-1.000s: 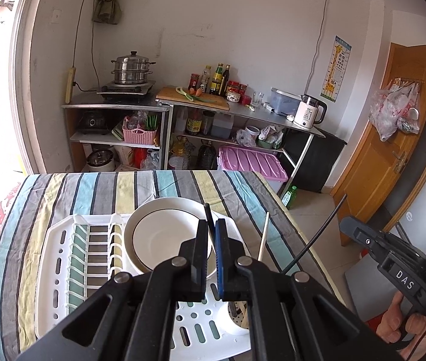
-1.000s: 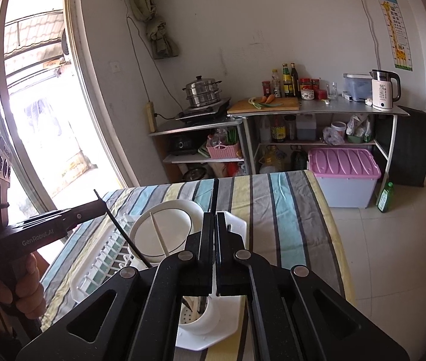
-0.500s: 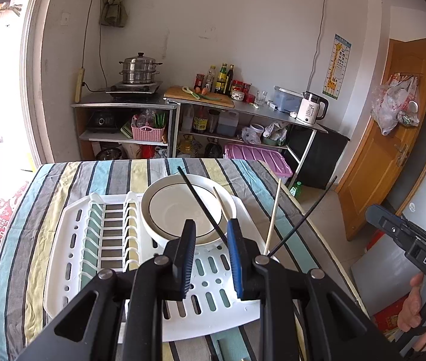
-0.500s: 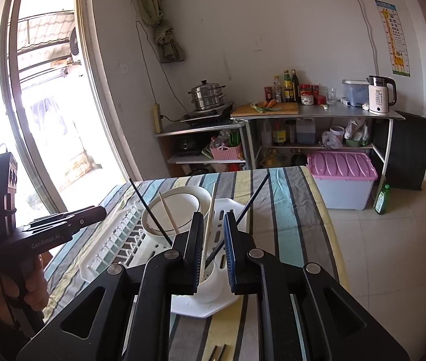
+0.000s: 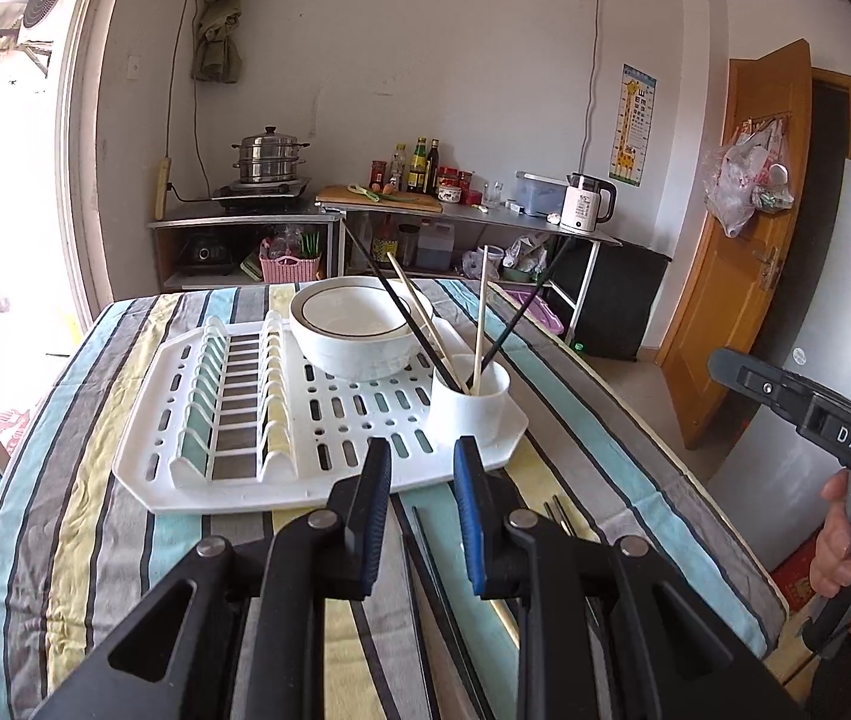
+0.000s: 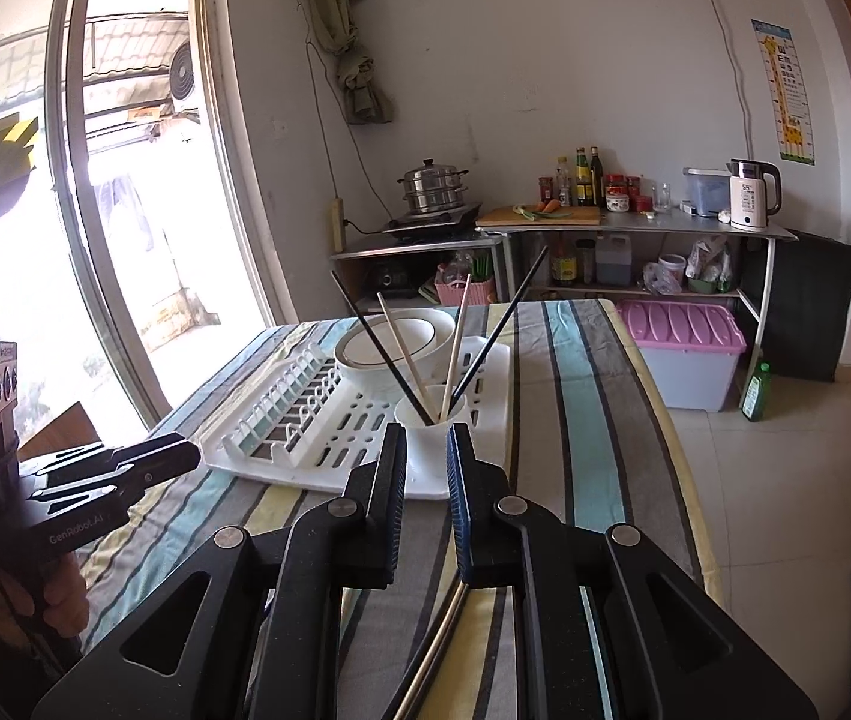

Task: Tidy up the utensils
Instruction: 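Move both tools back toward the remaining chopsticks on the cloth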

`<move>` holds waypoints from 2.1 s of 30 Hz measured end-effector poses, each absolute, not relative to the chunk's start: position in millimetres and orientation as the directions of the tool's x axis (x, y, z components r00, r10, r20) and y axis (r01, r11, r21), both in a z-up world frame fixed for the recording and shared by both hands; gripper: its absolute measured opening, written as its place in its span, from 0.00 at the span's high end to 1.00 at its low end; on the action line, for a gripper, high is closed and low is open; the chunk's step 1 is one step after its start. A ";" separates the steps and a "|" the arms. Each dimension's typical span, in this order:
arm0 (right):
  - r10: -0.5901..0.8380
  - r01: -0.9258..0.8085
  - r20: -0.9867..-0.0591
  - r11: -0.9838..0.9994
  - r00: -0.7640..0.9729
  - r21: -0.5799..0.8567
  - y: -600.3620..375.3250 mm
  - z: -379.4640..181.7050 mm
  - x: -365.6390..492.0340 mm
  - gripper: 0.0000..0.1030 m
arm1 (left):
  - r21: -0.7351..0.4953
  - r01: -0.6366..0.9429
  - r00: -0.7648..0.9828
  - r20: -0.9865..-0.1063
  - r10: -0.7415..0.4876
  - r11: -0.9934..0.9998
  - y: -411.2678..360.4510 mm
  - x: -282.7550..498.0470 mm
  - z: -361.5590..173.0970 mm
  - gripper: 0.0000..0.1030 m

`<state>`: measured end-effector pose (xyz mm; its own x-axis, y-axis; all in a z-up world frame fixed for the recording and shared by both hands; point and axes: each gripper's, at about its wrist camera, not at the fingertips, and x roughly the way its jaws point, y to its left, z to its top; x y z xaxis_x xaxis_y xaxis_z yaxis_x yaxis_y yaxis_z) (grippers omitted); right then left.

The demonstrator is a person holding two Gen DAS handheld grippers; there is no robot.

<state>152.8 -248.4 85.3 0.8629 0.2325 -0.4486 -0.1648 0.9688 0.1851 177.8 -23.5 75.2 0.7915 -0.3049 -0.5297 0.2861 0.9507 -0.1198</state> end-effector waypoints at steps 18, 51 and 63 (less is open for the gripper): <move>0.216 -0.124 -0.528 0.971 0.822 0.204 -249.1 47.4 115.4 0.86 | -0.106 0.262 0.755 -0.597 -0.273 0.959 -18.7 125.6 29.8 0.78; 0.175 -0.047 -0.767 0.981 0.618 0.186 -248.6 -37.3 230.4 0.87 | -0.097 0.252 0.583 -0.779 -0.231 0.963 -43.9 220.1 -30.7 0.78; 0.145 -0.043 -0.799 0.988 0.584 0.148 -243.2 -49.3 250.4 0.87 | -0.090 0.251 0.565 -0.795 -0.221 0.964 -48.2 231.8 -37.3 0.78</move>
<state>250.4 -243.2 -49.3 0.5837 0.1446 -0.7990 -0.0428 0.9881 0.1476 231.8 -48.2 -37.3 0.5652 -0.2215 -0.7947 0.2513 0.9637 -0.0898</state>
